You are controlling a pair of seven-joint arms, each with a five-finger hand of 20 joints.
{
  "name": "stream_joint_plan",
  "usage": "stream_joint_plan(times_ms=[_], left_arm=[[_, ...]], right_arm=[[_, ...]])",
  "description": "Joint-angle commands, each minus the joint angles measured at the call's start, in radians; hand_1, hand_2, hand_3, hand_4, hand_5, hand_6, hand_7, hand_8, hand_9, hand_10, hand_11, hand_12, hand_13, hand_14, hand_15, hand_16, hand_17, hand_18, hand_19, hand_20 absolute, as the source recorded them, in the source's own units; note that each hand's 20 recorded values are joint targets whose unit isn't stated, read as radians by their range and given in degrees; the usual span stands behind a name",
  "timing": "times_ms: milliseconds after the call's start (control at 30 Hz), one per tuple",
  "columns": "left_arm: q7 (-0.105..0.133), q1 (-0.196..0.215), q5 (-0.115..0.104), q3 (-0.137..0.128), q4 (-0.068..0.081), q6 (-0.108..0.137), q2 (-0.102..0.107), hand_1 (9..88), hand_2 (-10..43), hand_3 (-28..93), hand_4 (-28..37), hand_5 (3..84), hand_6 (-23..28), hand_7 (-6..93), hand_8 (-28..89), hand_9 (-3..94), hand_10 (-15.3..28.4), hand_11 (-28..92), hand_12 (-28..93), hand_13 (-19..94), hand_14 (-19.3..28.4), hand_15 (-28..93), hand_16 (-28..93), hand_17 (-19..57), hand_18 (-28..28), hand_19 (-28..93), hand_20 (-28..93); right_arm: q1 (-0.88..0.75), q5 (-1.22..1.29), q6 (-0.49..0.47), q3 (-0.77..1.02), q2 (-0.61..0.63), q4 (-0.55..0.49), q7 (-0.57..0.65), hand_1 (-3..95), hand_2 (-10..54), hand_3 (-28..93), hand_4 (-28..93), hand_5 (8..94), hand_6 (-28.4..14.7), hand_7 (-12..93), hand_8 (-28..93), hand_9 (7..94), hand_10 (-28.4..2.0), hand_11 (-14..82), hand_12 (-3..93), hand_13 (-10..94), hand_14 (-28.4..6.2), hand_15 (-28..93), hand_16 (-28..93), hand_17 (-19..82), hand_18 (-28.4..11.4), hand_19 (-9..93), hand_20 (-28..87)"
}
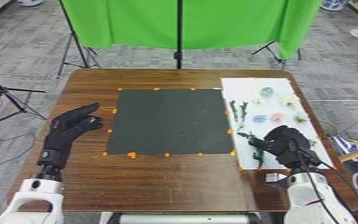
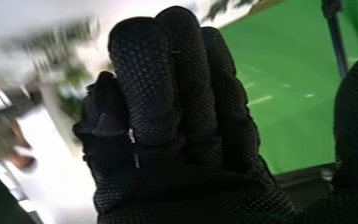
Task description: Arrange flowers
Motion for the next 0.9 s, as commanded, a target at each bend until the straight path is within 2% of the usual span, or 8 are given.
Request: stream_joint_plan(times_ms=[33,300,467,633,700,900], left_arm=[[-0.024,0.018,0.009,-0.007,-0.007,-0.012,0.002,36.1,1.3,60,-14.8,48.4,5.3,12.0,-6,52.3,14.9,27,15,45,20.3,36,-1,12.1,15.3,24,26],[-0.040,0.022,0.013,-0.010,-0.011,-0.025,0.000,36.1,1.3,60,-14.8,48.2,5.4,11.8,-6,52.1,14.9,27,15,45,20.2,36,-1,12.0,15.3,24,26],[-0.050,0.022,0.014,-0.017,-0.013,-0.033,0.003,36.0,1.2,60,-14.7,48.1,5.5,11.7,-6,52.0,14.9,26,15,45,20.1,35,-1,12.0,15.3,24,26],[-0.053,0.024,0.015,-0.019,-0.016,-0.029,0.003,36.0,1.1,60,-14.8,48.0,5.5,11.6,-6,51.9,15.0,26,15,45,20.2,35,-1,11.8,15.4,24,26],[-0.057,0.023,0.016,-0.020,-0.015,-0.038,0.003,36.0,1.1,60,-14.8,48.0,5.4,11.6,-6,51.8,15.0,26,15,45,20.2,35,-1,11.8,15.4,24,26],[-0.059,0.017,0.018,-0.016,-0.013,-0.043,0.004,36.1,1.2,60,-14.9,47.8,5.4,11.5,-6,51.6,15.1,26,15,45,20.3,35,0,11.7,15.5,24,26]], right_arm=[[0.086,-0.145,-0.029,-0.078,0.036,0.047,0.051,25.8,-9.5,63,-28,71.2,-5.2,16,-7,78.4,-14.7,23.6,22.9,75,-10.0,56,29,39,-23.4,81,54],[0.124,-0.155,-0.062,-0.124,0.043,0.086,0.102,28.7,-9.5,65,-28,71.4,-5.8,16,-6,78.1,-15.0,23.4,22.9,76,-9.0,58,30,43,-21.9,84,55],[0.120,-0.129,-0.156,-0.117,0.043,0.074,0.146,31.5,-9.5,65,-27,71.5,-5.9,18,-5,78.5,-15.3,24.5,23.6,76,-8.6,59,31,44,-21.5,85,55],[0.126,-0.118,-0.176,-0.130,0.040,0.081,0.158,32.6,-9.5,63,-26,73.6,-5.7,20,-4,80.8,-15.5,26.3,24.2,79,-7.5,57,31,47,-20.7,86,54],[0.137,-0.110,-0.189,-0.143,0.045,0.081,0.167,33.1,-9.5,62,-25,74.4,-5.5,20,-4,81.7,-15.3,26.8,24.5,80,-7.1,57,31,48,-20.0,86,53],[0.152,-0.095,-0.205,-0.169,0.047,0.078,0.150,32.5,-9.5,62,-24,75.5,-5.6,20,-4,82.6,-15.7,27.2,24.7,83,-6.0,55,32,52,-18.1,86,52]])
